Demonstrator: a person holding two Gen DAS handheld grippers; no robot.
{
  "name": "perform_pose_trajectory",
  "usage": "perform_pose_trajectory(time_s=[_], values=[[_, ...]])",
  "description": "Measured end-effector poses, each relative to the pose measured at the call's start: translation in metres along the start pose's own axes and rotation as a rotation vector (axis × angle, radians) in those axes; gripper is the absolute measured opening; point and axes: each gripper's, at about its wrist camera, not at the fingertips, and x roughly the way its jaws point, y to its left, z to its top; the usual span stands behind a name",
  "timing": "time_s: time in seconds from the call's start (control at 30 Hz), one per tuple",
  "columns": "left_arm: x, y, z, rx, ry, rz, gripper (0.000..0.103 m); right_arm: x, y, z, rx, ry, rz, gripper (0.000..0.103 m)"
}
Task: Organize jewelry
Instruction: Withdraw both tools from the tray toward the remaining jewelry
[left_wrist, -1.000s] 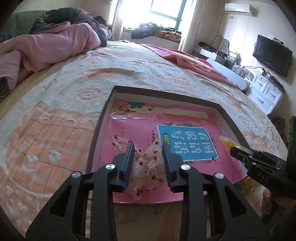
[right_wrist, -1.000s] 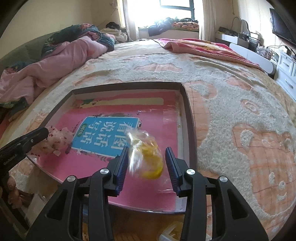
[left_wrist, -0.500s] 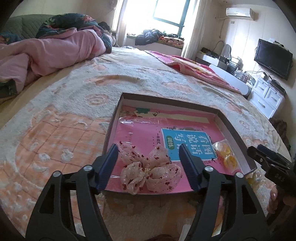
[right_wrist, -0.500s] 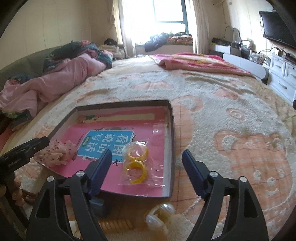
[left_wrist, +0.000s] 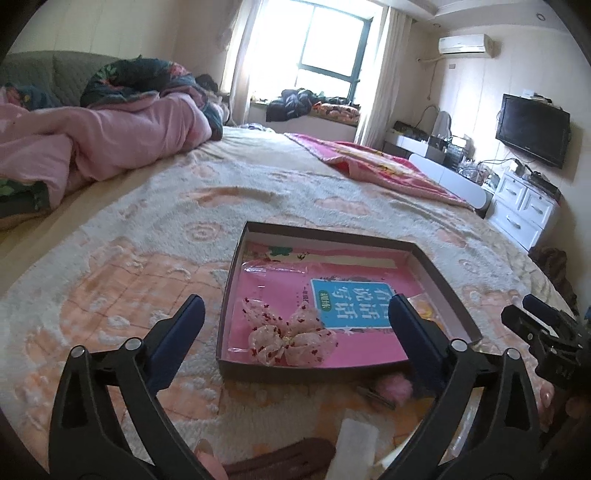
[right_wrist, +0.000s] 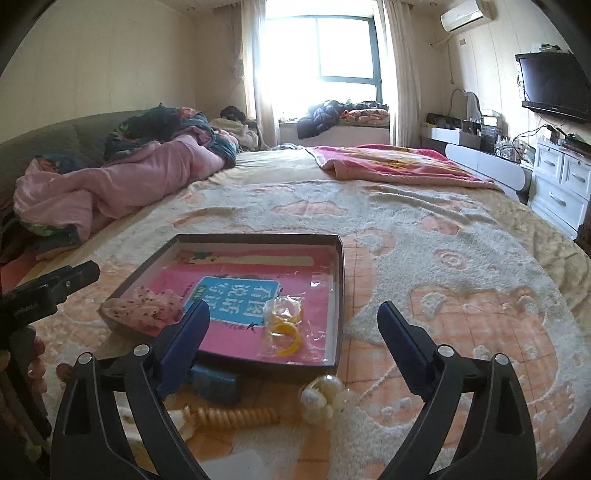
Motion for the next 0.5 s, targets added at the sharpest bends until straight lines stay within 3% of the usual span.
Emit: perform_pose_trajectory(time_s=[0.5], values=[[-0.052,-0.005,-0.013,0.002,-0.061,-0.003,0.092,-0.044,0.004,-0.02,-0.026,-0.019,0.041,0.092]])
